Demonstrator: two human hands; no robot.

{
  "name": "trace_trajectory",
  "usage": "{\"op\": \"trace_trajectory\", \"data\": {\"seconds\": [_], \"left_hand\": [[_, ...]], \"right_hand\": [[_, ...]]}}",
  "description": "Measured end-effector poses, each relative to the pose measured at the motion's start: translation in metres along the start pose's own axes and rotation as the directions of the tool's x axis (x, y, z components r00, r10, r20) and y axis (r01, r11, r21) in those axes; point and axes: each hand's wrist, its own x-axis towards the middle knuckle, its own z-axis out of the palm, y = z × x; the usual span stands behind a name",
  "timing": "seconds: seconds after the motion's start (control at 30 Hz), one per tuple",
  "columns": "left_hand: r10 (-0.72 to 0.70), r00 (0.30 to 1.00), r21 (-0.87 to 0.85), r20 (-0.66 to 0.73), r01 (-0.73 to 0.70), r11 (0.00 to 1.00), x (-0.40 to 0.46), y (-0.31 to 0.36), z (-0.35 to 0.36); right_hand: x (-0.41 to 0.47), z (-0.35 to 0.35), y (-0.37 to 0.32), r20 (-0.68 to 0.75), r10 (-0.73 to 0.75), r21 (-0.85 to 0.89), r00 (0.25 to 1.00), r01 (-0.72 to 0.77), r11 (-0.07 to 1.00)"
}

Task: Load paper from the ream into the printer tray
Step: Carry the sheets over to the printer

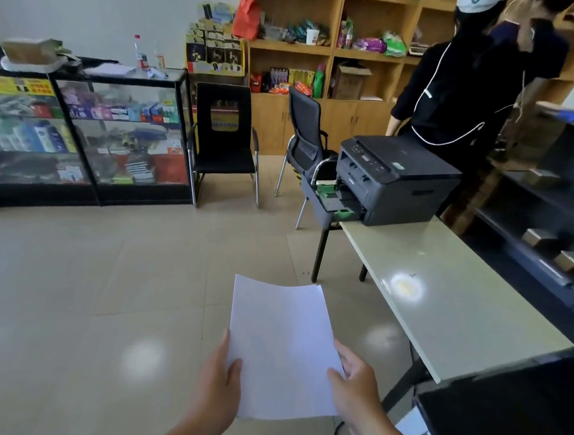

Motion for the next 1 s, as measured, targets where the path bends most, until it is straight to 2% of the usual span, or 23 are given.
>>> {"op": "trace_trajectory", "data": {"seconds": [0.53,0.77,1.0], "left_hand": [[0.002,1.0,-0.068,0.022,-0.001,0.998,0.269,0.016,-0.052],[-0.011,0.999,-0.003,0.037,0.011,1.0,0.387,0.01,-0.045],[-0.021,1.0,0.026,0.02,0.02,0.999,0.498,0.043,-0.024]], "right_hand": [[0.212,0.107,-0.124,-0.074,-0.042,0.023,0.996,0.043,0.999],[0.319,0.131,-0.164,-0.057,-0.063,0.038,0.996,0.065,0.997],[0.428,0.133,-0.21,-0.04,-0.068,0.086,0.997,0.071,0.994]]}}
